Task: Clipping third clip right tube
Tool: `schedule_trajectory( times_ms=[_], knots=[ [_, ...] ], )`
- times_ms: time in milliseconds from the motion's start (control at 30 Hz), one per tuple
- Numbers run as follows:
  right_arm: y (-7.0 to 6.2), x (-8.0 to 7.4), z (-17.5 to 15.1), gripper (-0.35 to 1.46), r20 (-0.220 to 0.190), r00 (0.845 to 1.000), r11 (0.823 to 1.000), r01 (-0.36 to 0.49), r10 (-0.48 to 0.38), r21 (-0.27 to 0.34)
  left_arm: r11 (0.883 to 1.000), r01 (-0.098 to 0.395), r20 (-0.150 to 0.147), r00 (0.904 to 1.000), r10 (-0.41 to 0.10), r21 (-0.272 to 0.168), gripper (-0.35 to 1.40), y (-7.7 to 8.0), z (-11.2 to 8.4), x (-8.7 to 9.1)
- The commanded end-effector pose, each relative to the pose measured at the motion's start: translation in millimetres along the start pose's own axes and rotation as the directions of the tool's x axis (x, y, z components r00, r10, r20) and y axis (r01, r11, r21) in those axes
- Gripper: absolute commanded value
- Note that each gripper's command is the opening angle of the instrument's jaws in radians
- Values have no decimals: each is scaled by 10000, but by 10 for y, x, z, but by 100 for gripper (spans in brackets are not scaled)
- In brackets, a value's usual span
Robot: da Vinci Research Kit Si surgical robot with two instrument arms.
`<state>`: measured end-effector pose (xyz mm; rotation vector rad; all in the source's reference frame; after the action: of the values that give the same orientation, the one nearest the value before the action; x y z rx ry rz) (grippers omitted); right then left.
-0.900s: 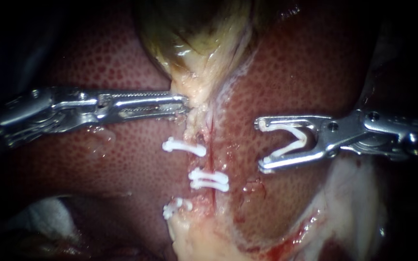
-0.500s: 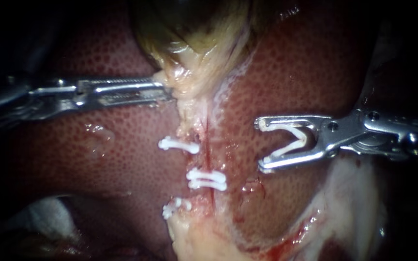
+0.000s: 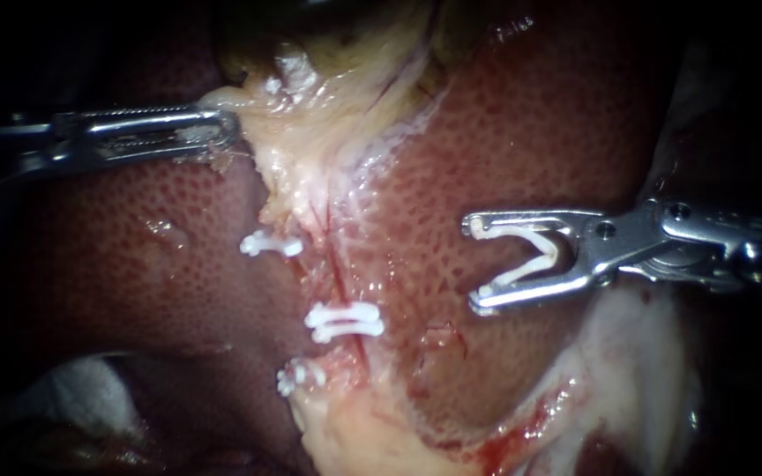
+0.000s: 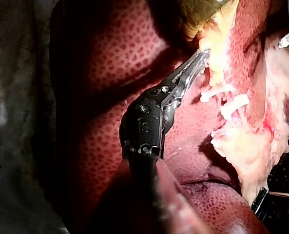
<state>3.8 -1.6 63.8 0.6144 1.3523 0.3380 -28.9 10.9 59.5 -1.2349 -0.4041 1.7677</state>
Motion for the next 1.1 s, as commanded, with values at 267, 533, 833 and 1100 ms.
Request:
schedule_trajectory(
  times_ms=[267, 533, 833, 1100],
  knots=[
    [8, -18, 38, 50, 20, 9999, 9997, 124, -123, -190, 10000, 9, -20, 10000, -9, 33, -35, 3, 0, 1],
    [39, -65, 96, 50, 52, 10000, 9990, 38, -35, -445, 10000, -38, -30, 10000, 38, 78, -35, 9, 1, 2],
    [66, -95, 137, 50, 170, 9995, 9984, -273, 281, -487, 9999, -29, -46, 10000, 30, 137, -35, 12, 4, 3],
    [60, -101, 164, 50, 176, 9971, 9971, -743, 745, -135, 9999, -27, -49, 10000, 28, 144, -35, 13, 6, 3]
  ],
)
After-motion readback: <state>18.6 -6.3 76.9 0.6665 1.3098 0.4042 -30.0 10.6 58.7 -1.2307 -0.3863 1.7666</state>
